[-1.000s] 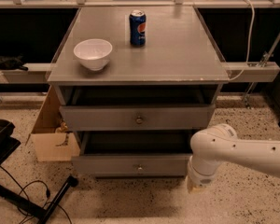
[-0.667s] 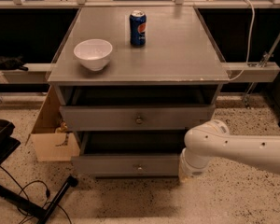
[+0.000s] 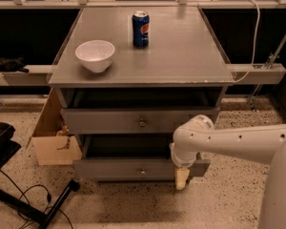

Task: Open middle drawer

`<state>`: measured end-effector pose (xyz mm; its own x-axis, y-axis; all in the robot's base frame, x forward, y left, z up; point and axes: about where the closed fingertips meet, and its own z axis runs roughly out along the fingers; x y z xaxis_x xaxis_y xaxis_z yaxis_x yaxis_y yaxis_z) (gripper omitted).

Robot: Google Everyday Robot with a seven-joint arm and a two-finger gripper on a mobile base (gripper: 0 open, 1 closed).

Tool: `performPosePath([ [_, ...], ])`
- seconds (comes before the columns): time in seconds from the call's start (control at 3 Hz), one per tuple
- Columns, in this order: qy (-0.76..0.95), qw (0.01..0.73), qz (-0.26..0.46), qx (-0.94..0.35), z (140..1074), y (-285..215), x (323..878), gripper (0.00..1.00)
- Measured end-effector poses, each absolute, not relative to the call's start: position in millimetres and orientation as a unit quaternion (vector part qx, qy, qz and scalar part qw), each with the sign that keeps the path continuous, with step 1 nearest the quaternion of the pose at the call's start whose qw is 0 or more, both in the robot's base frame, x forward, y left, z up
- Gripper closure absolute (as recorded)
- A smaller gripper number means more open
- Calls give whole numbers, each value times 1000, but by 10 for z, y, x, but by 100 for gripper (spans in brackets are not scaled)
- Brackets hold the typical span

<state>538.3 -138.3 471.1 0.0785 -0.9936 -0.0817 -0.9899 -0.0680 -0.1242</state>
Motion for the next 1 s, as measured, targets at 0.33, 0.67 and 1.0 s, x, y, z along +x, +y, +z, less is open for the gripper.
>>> performPosePath([
  [0.33, 704, 72, 6, -706, 4068, -1194, 5762, 0],
  [0.67, 702, 74, 11, -708, 4033, -1176, 5778, 0],
  [1.0, 708, 62, 36, -703, 3874, -1231, 5631, 19],
])
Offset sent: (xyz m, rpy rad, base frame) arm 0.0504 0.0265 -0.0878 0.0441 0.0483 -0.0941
